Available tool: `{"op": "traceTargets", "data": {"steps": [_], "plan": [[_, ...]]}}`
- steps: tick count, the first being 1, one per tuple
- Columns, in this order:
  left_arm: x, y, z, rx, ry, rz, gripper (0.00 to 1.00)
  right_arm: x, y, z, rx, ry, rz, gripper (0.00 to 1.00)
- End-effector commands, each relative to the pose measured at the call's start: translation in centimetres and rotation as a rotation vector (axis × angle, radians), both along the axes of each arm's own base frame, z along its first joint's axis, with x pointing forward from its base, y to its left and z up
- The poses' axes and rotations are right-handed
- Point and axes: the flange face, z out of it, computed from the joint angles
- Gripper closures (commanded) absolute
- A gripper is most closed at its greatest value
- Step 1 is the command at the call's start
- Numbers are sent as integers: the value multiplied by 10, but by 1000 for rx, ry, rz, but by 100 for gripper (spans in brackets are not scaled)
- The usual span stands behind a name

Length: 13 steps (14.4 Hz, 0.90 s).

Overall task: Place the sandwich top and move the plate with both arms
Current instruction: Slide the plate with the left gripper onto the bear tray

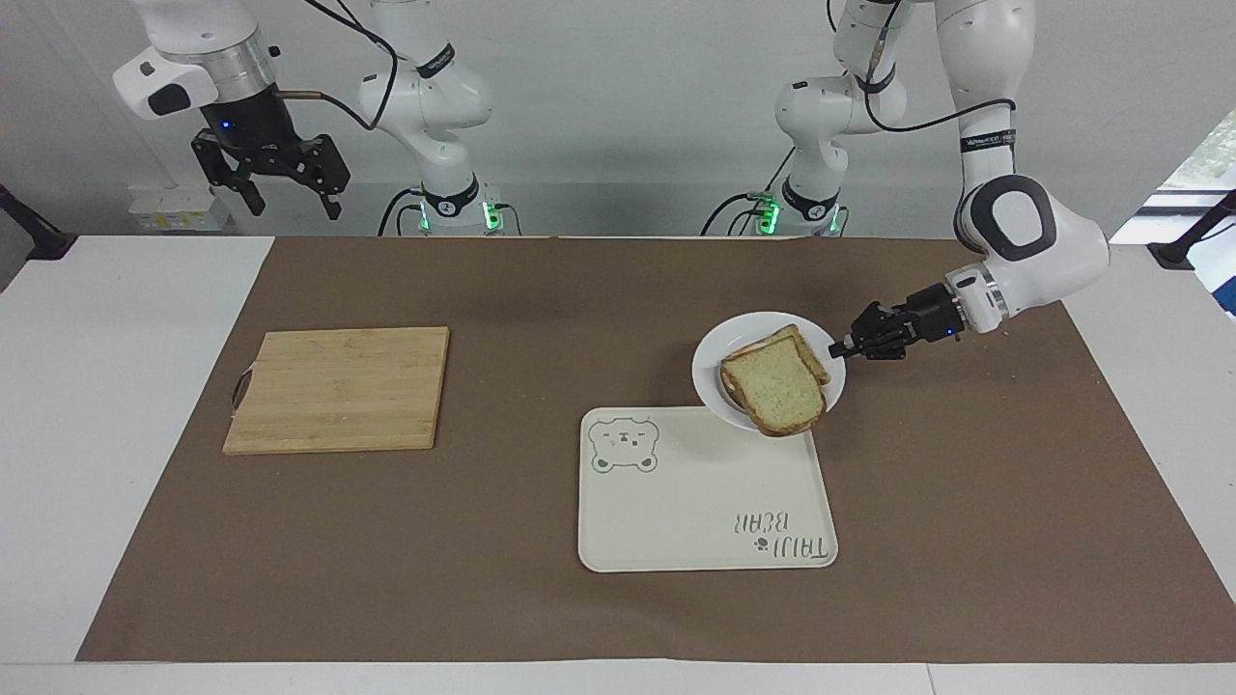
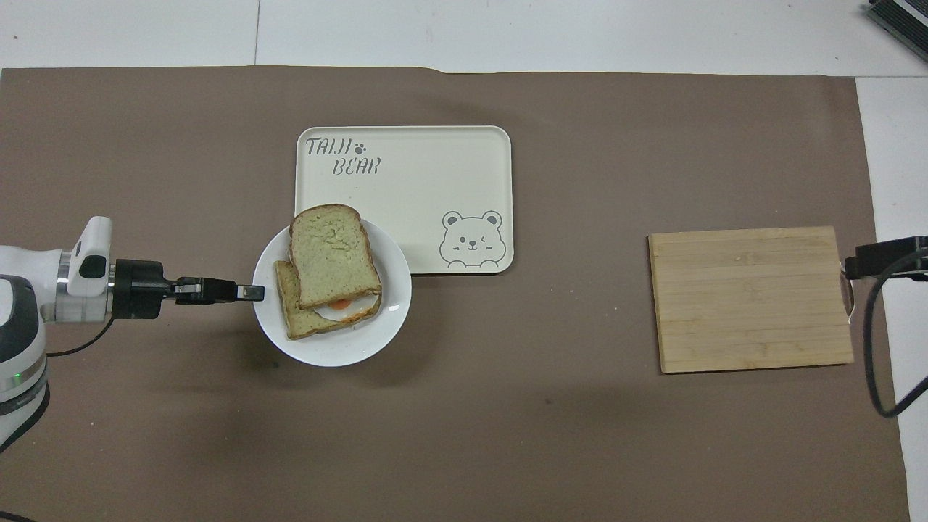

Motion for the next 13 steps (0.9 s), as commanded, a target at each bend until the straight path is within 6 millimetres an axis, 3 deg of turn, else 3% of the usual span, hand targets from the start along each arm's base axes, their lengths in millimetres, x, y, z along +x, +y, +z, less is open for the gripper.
{"op": "traceTargets", "data": {"steps": [1,2,4,6,8,13], "plan": [[43,7,7,15,-18,114,100,-7,-1,1,-1,3,19,0],[57,9,12,9,-16,138,100,-7,-2,1,-1,3,17,0],[77,3,-3,-7,11,159,100,-1,-2,2,1,-18,15,0],[81,-8,-18,-10,22,162,100,-2,-6,-1,1,-3,9,0],[80,-34,-23,-29,27,144,100,3,-12,-17,18,58,-6,0],[81,-92,-70,-19,60,151,100,2,-10,-14,15,42,-3,0]]}}
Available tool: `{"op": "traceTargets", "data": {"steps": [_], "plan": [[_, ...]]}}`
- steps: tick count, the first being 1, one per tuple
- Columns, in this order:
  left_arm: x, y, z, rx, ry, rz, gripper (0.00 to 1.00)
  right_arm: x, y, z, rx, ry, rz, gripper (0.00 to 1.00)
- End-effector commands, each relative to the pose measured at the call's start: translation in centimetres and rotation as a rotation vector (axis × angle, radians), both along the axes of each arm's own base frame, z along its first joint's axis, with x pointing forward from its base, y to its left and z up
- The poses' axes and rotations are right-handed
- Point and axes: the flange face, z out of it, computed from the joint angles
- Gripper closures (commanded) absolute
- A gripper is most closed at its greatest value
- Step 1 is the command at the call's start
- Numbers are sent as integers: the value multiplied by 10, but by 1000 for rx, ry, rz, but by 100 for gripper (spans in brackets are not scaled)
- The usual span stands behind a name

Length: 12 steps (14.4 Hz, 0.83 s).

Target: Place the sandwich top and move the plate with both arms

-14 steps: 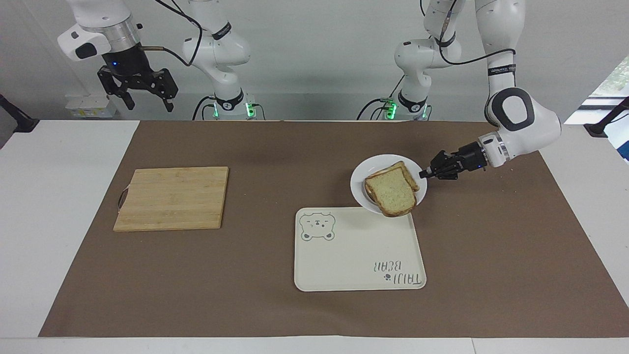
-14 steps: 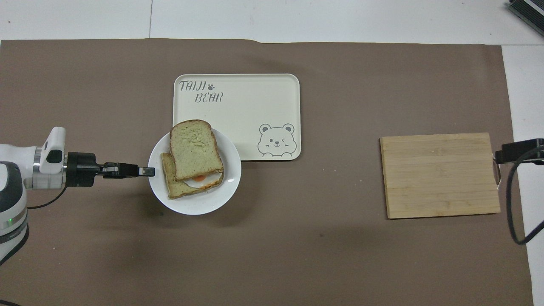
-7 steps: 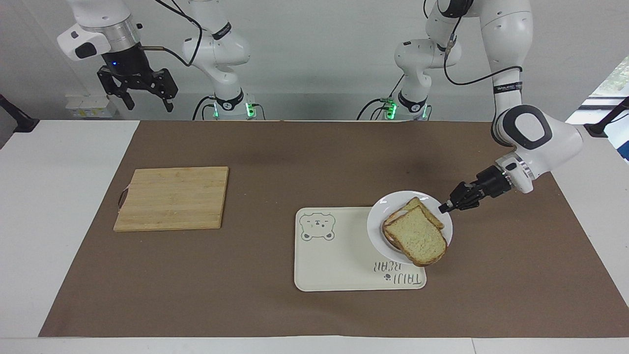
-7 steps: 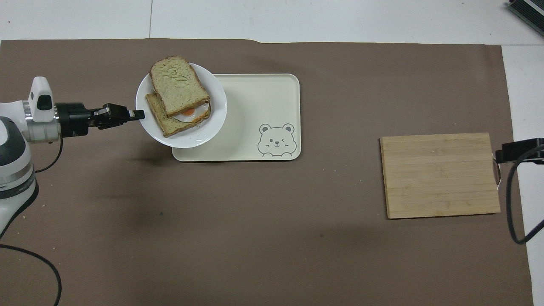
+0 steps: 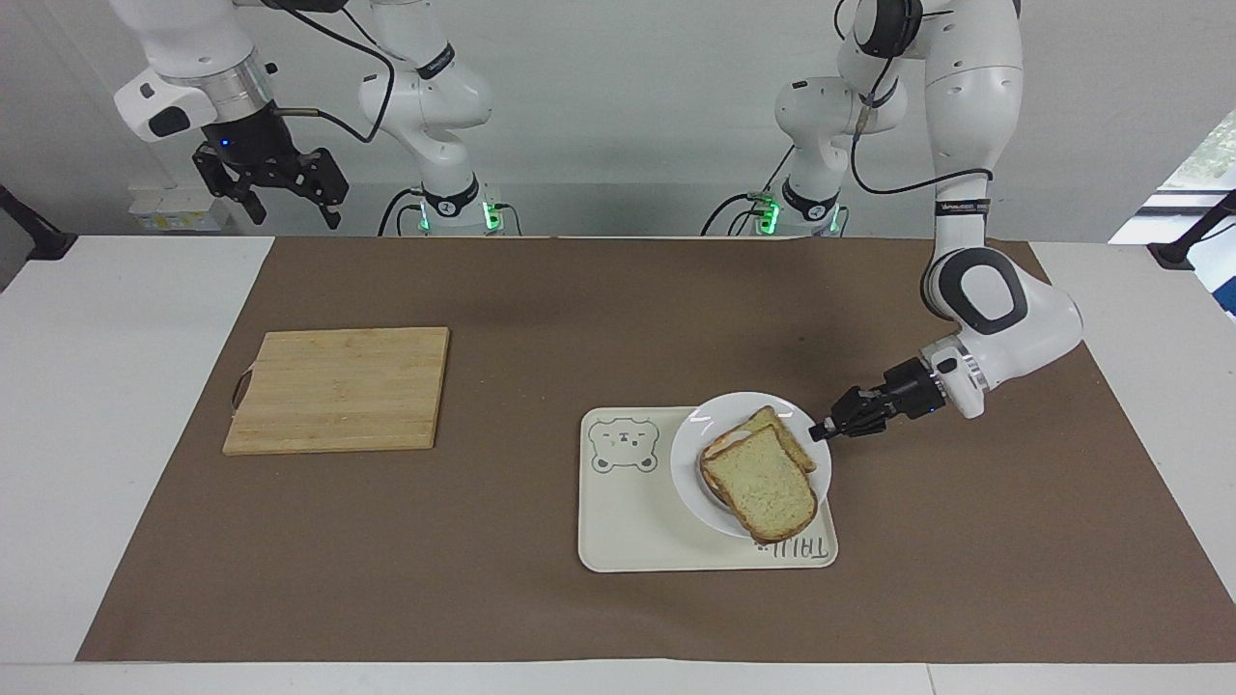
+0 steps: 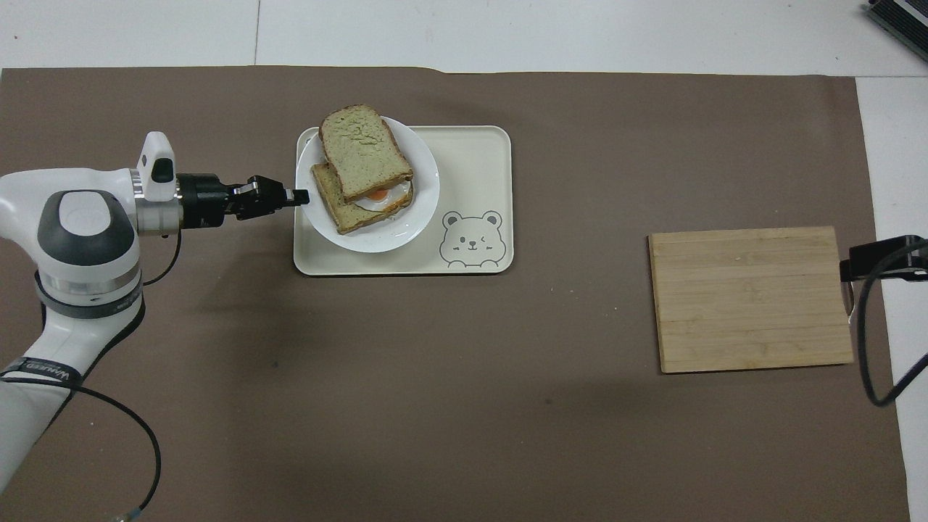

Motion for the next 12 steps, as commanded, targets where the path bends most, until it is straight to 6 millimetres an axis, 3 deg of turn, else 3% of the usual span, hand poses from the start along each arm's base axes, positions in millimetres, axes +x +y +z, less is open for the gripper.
{"op": "traceTargets", "data": {"steps": [1,4,8,12], "plan": [[8,-20,-18,19,-3,44,100,-3,0,1,10,-1,19,0],[9,-22,-27,48,-3,39,100,-3,4,1,10,0,26,0],[-2,-47,-35,106,18,2,96,-3,4,1,10,0,26,0],[-4,-45,-38,155,33,-30,34,-3,4,2,10,-2,25,0]]}}
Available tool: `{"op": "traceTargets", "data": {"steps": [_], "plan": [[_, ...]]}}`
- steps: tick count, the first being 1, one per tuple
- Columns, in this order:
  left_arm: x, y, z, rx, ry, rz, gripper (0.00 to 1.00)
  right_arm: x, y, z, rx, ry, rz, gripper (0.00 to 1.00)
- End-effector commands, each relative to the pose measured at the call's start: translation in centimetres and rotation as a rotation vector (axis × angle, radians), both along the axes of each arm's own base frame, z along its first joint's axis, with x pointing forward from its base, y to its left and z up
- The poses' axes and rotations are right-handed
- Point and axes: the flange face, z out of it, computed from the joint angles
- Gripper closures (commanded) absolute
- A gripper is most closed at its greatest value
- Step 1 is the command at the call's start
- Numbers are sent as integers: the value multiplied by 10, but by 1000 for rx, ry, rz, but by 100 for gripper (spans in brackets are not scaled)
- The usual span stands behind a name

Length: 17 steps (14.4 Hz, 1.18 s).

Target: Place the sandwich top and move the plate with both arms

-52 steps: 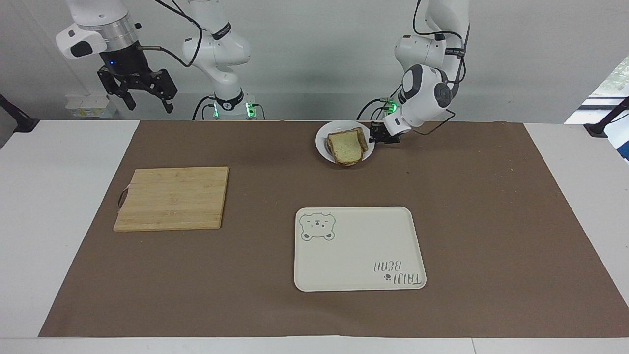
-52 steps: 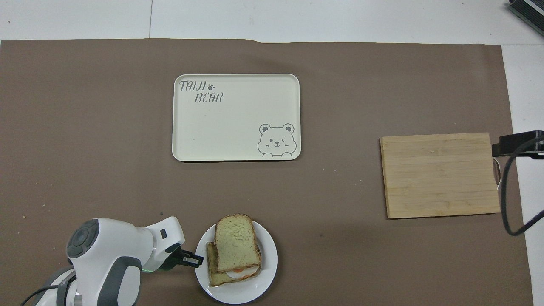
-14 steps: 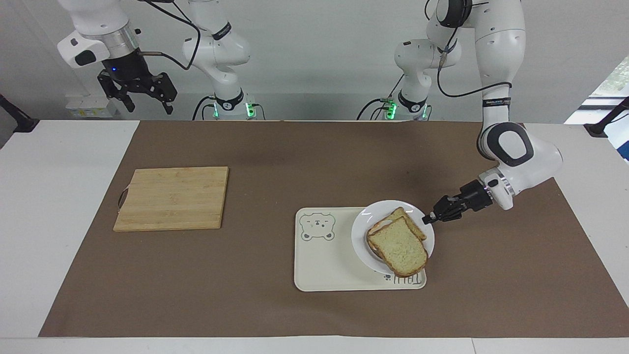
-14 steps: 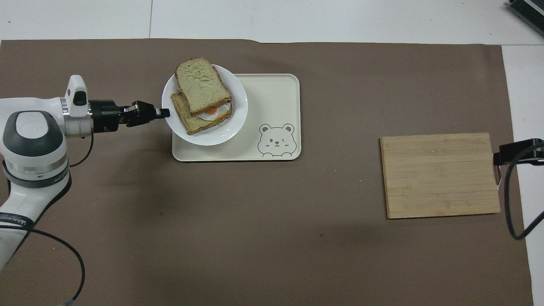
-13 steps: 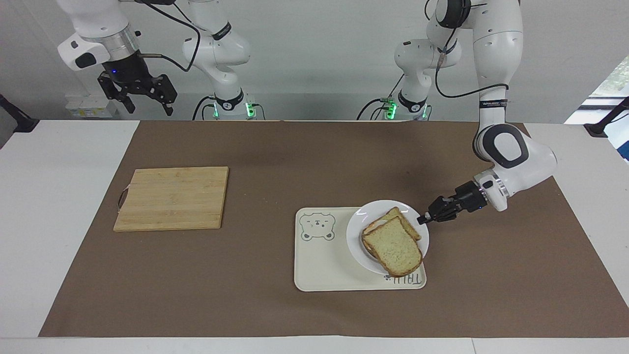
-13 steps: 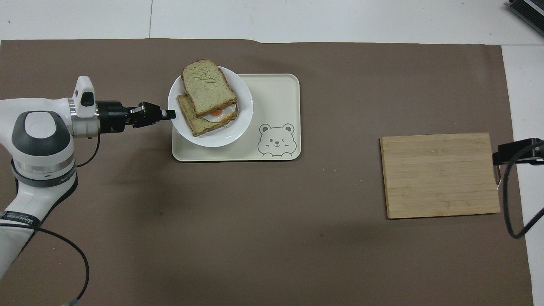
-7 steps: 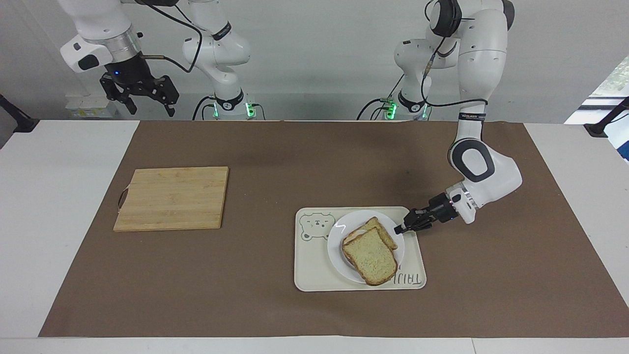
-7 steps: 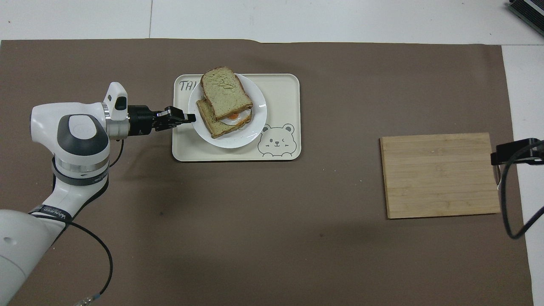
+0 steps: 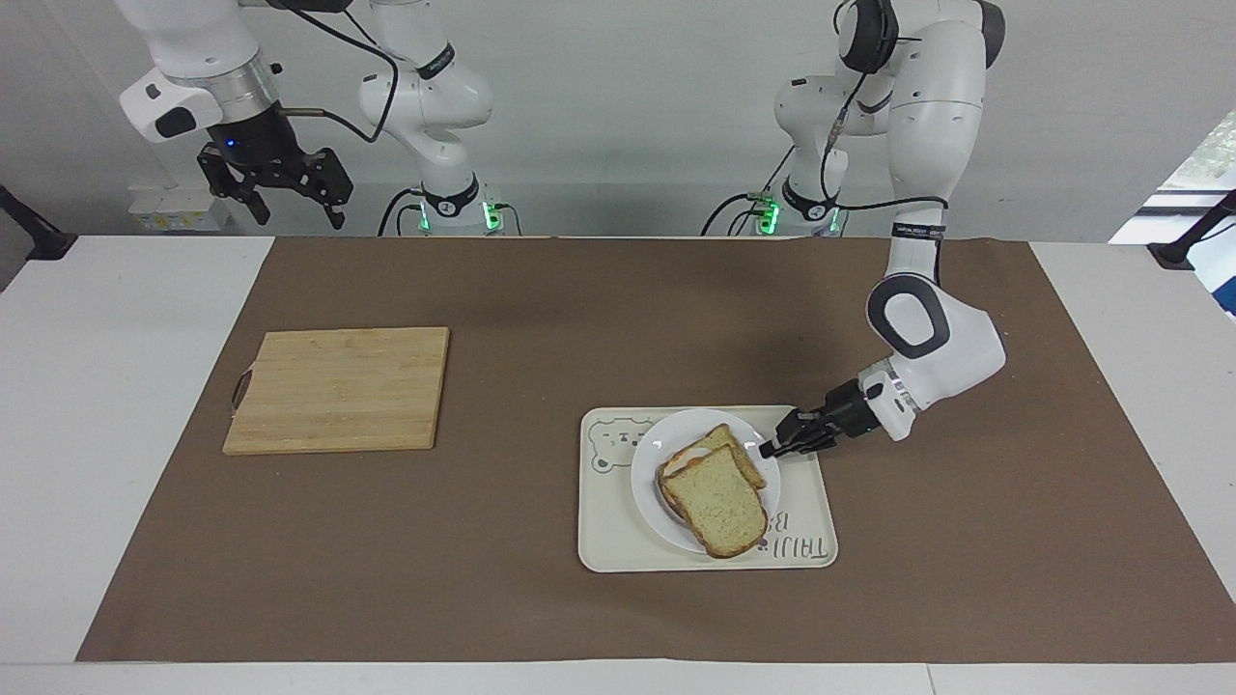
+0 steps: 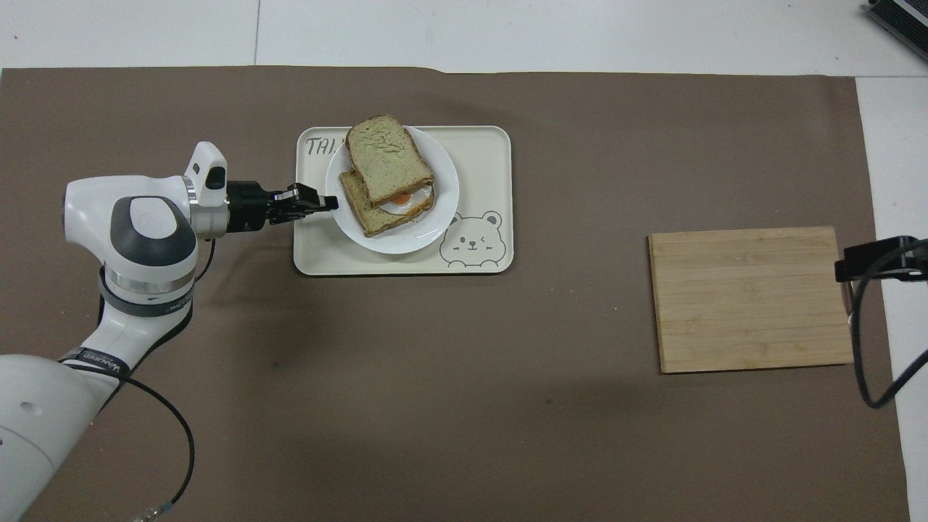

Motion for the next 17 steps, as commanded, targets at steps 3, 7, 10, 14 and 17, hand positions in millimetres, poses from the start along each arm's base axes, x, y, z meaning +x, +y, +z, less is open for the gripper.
{"op": "traceTargets", "data": {"steps": [3,7,10,14,17], "plan": [[7,14,11,99,-19,-26,0,-3,-1,2,10,-2,15,0],[25,31,60,303,2,-16,0,-3,-1,2,10,-2,15,0],[30,55,97,415,-15,-56,0,-3,-1,2,10,-2,17,0],[24,76,162,559,3,-176,0,-3,-1,2,10,-2,17,0],[1,83,219,681,0,-204,0,-3,-1,1,10,0,17,0]]}}
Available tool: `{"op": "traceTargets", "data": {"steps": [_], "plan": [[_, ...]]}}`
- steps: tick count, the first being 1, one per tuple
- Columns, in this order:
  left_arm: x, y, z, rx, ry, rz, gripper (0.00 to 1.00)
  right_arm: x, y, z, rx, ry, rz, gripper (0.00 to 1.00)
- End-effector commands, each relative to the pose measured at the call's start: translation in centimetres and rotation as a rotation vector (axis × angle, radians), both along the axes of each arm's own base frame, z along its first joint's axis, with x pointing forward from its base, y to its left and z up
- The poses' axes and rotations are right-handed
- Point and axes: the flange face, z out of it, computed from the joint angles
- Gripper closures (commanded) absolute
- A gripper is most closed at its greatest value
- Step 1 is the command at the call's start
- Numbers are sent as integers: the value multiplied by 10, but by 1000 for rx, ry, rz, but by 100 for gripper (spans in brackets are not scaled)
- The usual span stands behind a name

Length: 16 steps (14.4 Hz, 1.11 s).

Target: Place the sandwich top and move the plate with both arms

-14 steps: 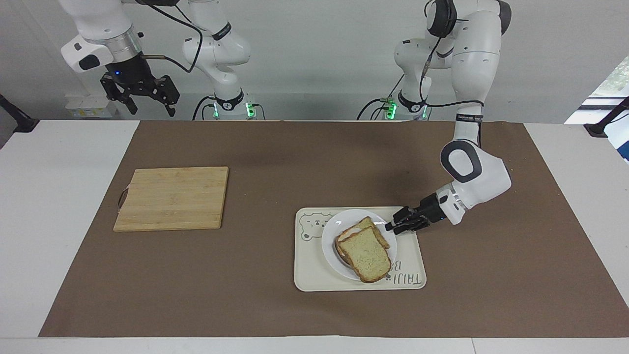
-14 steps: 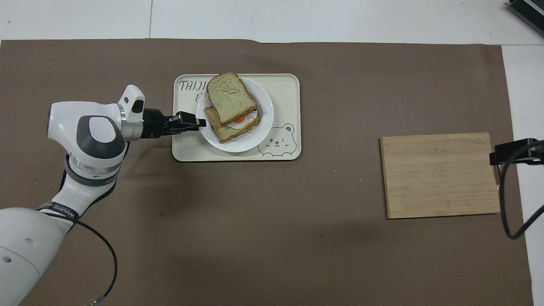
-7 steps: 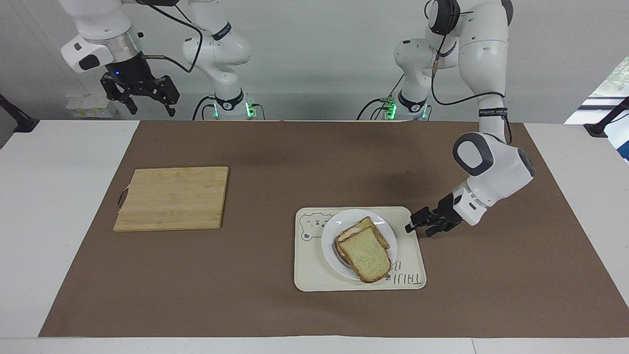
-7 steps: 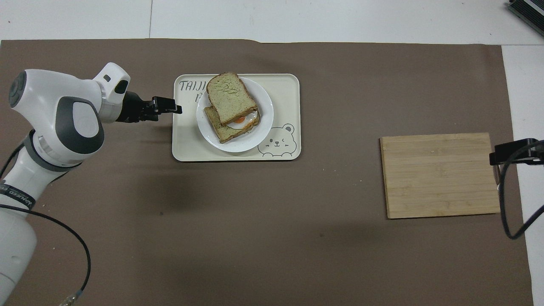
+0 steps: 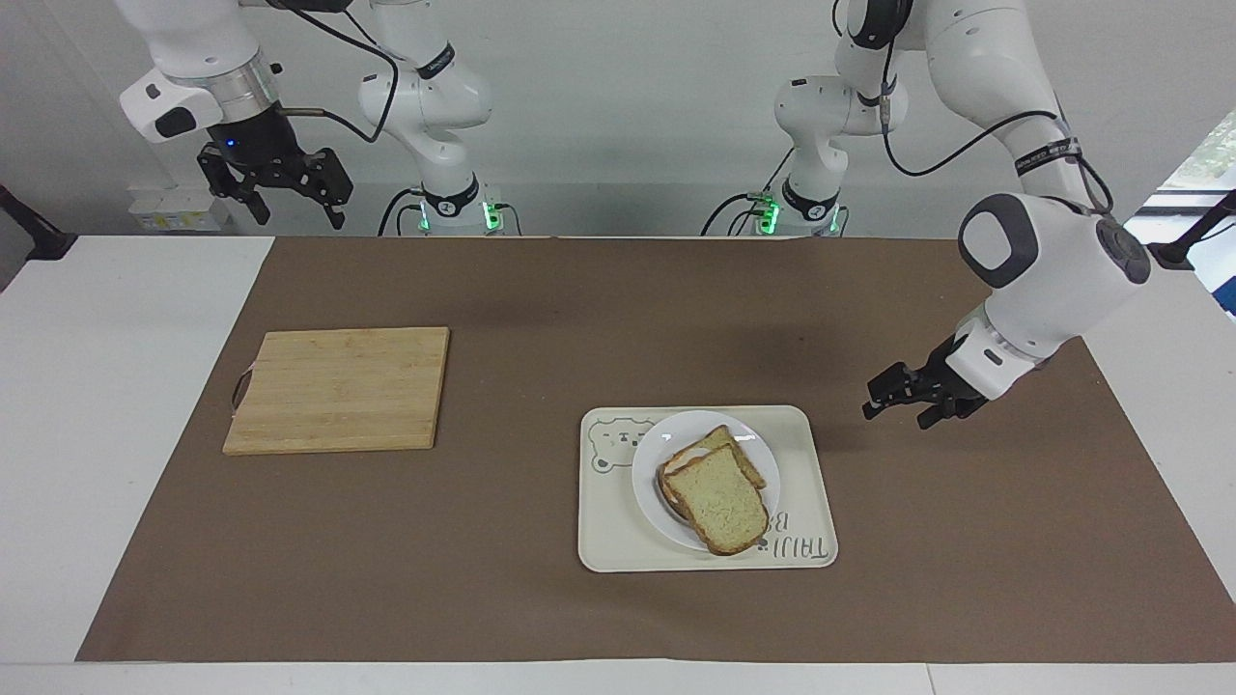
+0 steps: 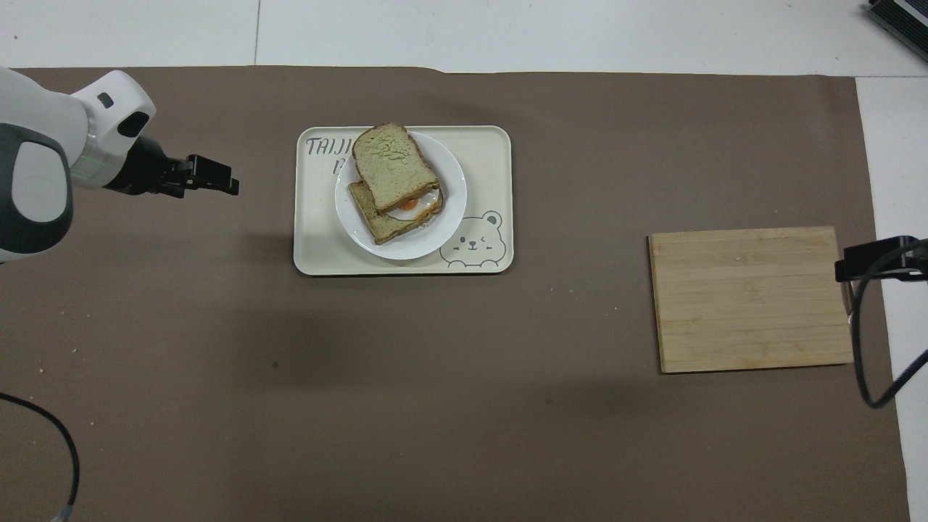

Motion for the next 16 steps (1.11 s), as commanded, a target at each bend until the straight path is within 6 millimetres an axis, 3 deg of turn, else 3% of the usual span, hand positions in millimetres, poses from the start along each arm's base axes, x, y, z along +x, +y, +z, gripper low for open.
{"op": "traceTargets", "data": {"steps": [1,4,8,12,16], "plan": [[-29,6,53,93,14,-24,0,-3,-1,2,10,0,17,0],[-64,13,106,185,17,-59,0,-3,-1,2,10,-2,17,0],[-102,12,158,243,2,-82,0,-3,-1,2,10,-2,15,0],[-113,13,190,250,30,-87,0,-3,-1,2,10,-2,17,0],[-128,13,199,283,45,-96,0,-3,-1,1,10,0,17,0]]}}
